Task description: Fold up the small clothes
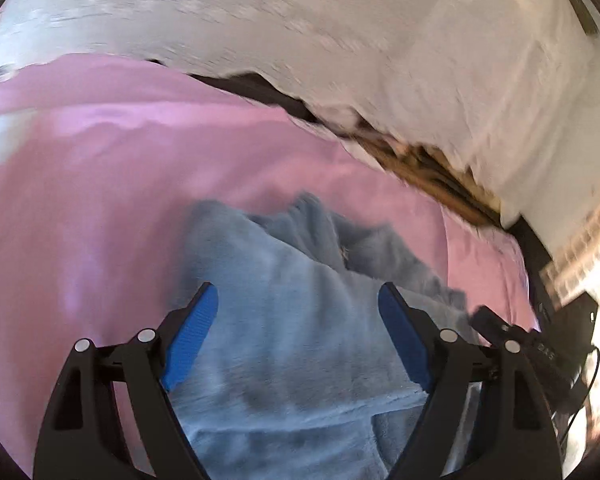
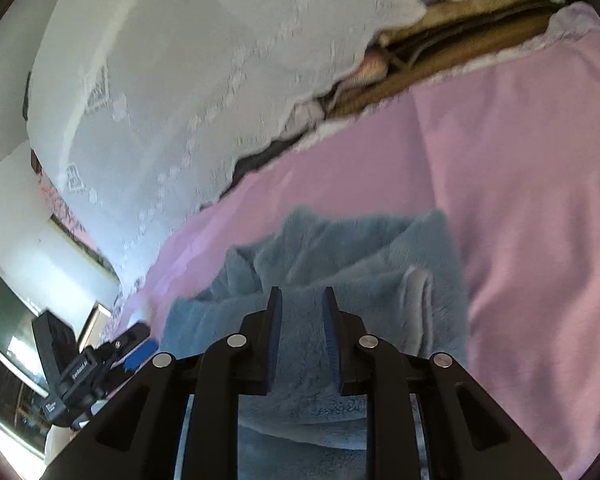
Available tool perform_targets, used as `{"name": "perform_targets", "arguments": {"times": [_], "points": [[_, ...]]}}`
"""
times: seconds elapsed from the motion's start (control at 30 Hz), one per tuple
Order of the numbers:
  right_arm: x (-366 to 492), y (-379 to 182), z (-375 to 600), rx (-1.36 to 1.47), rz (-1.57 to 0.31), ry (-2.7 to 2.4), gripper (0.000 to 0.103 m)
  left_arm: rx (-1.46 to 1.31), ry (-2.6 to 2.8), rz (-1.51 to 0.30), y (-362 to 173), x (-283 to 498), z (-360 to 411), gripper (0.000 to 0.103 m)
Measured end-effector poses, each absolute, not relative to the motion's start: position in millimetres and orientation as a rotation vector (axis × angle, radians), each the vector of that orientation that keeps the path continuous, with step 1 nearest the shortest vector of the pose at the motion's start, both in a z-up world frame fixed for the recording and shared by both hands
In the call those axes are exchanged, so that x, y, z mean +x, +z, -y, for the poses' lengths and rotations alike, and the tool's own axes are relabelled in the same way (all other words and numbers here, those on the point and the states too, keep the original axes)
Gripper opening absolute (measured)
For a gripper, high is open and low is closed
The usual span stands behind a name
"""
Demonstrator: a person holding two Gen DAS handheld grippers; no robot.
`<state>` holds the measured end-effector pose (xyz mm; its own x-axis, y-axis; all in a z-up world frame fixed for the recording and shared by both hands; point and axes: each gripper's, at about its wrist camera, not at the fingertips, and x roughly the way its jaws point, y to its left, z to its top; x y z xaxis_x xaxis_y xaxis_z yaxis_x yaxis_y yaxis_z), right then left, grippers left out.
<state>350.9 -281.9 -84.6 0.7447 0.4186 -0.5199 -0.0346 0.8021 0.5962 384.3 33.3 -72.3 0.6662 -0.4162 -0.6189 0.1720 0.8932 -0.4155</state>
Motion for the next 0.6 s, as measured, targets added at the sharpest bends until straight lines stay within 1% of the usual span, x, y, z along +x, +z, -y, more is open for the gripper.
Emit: {"name": "perform_targets", "arguments": {"times": [0.03, 0.07, 0.1, 0.13, 0.23, 0.27, 0.3, 0.33, 0.37, 0.43, 0.5, 0.53, 0.6], "points": [[356, -93, 280, 0.581, -0.734, 0.25, 0.021, -0.307, -0.333, -0.801, -81, 390, -27, 0.079], [362, -101, 282, 0.563, -0.773, 0.222, 0.014, -0.266, -0.3, -0.838, -94, 395, -24, 0.079], [365, -111, 286, 0.564, -0.8, 0.209, 0.008, -0.236, -0.265, -0.864, -105, 400, -23, 0.074], [368, -119, 293, 0.615, -0.806, 0.221, 0.0, -0.235, -0.262, -0.876, -112, 403, -27, 0.073], [366, -124, 315, 0.734, -0.792, 0.198, 0.0, -0.257, -0.207, -0.851, -106, 402, -38, 0.071], [362, -124, 321, 0.744, -0.779, 0.176, 0.0, -0.249, -0.157, -0.847, -107, 401, -42, 0.072], [357, -121, 324, 0.756, -0.763, 0.158, 0.0, -0.259, -0.112, -0.851, -110, 401, -47, 0.074], [351, -117, 325, 0.758, -0.748, 0.145, 0.002, -0.32, -0.113, -0.85, -112, 399, -59, 0.074], [345, -109, 323, 0.742, -0.716, 0.141, 0.006, -0.372, -0.144, -0.837, -111, 396, -67, 0.074], [340, -94, 312, 0.662, -0.659, 0.143, 0.006, -0.428, -0.182, -0.788, -103, 389, -78, 0.074], [340, -83, 301, 0.583, -0.623, 0.152, 0.006, -0.386, -0.19, -0.739, -93, 380, -73, 0.075], [339, -81, 294, 0.552, -0.629, 0.166, 0.009, -0.363, -0.197, -0.736, -91, 378, -70, 0.076], [344, -89, 286, 0.521, -0.683, 0.166, 0.026, -0.264, -0.2, -0.779, -96, 380, -50, 0.08]]}}
